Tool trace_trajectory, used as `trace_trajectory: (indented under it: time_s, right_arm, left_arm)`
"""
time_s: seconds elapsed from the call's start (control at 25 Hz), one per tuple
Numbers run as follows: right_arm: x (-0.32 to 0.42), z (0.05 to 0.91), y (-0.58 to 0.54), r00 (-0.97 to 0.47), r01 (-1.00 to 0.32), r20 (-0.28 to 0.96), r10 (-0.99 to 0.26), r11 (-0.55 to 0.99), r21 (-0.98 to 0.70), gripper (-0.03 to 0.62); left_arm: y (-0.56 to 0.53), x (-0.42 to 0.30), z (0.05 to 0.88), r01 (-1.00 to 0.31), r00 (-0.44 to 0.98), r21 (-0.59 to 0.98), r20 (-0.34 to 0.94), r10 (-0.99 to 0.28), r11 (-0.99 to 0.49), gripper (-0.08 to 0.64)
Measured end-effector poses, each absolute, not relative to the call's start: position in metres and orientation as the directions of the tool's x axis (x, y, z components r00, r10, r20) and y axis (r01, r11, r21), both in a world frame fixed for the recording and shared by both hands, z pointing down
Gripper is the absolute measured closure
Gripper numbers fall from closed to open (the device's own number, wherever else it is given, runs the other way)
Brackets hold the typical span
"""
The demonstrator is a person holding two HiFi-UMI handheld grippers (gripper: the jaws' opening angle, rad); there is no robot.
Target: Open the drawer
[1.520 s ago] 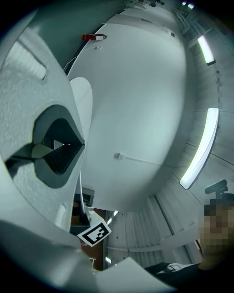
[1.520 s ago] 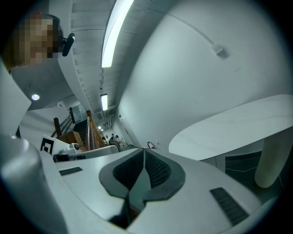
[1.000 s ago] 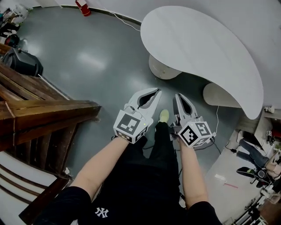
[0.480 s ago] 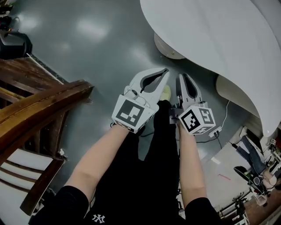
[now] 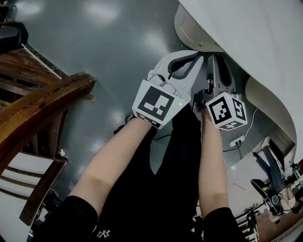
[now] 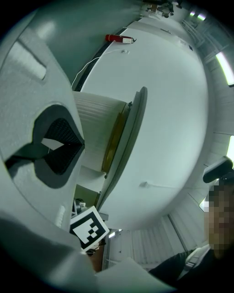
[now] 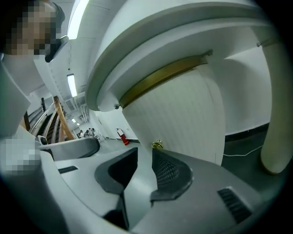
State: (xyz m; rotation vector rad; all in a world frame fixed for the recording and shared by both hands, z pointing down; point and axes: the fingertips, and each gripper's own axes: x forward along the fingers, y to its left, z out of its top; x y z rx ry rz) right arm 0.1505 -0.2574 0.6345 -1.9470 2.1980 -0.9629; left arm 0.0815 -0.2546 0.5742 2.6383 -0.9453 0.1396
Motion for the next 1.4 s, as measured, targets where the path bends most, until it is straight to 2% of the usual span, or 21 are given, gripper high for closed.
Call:
trace_trajectory:
  time_s: [0.6,1.4]
  right_arm:
    - [0.167,0.659,-0.285,-0.128,-0.895,0.343,-0.931,-0.041,-0.445,0.465]
    - [0.170,0.657,-0.302,-0.068,-0.900,0.354,-0.933,-0.095,-0.424,0.486]
  left_arm:
    - [-0.275,0.098,0.600,-0.626,0.779,0.286,0.191,-0.597,-0.726,0.552]
    - [-0.278,0.084,0.605,-0.644,0.764,0.303,0.216,-0.607,-0.703,0.552]
